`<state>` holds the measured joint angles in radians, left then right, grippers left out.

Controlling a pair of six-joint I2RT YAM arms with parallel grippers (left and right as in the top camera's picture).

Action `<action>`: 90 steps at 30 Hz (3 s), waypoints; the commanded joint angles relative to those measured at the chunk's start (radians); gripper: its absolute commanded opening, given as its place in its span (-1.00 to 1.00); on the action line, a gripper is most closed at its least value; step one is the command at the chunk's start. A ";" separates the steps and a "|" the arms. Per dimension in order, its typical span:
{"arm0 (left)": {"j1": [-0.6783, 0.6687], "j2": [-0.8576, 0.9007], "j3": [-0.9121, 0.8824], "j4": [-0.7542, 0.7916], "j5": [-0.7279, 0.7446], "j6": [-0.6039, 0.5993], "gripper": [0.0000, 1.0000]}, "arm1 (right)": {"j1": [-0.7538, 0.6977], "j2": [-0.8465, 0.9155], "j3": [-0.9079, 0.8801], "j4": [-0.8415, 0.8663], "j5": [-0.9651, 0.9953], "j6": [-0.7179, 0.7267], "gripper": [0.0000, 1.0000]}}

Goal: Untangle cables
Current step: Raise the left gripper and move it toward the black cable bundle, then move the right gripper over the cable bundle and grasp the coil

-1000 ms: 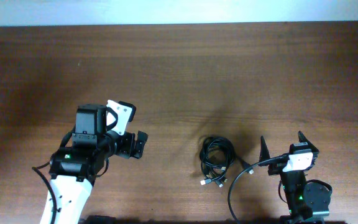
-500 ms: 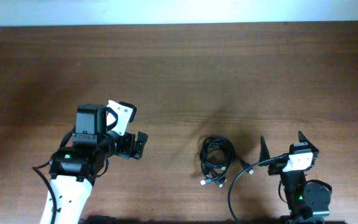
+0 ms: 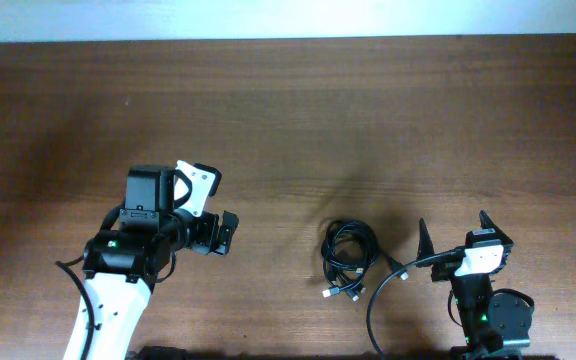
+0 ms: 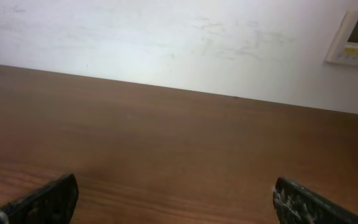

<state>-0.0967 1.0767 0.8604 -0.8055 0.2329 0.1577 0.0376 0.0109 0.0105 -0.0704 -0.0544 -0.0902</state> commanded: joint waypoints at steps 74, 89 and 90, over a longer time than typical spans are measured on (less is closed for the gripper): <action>0.005 0.120 0.041 -0.025 0.170 0.045 0.97 | 0.136 1.530 1.084 -1.017 -0.346 0.147 0.77; 0.005 0.120 0.041 -0.018 0.170 0.045 0.98 | 0.317 1.735 1.083 -0.880 -0.120 0.150 0.75; 0.005 0.120 0.041 -0.018 0.170 0.045 0.98 | 0.317 1.746 1.083 -0.874 -0.117 0.150 0.75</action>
<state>-0.0967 1.1934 0.8803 -0.8261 0.4065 0.2157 0.3481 1.7313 1.0885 -0.9554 -0.2096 0.0696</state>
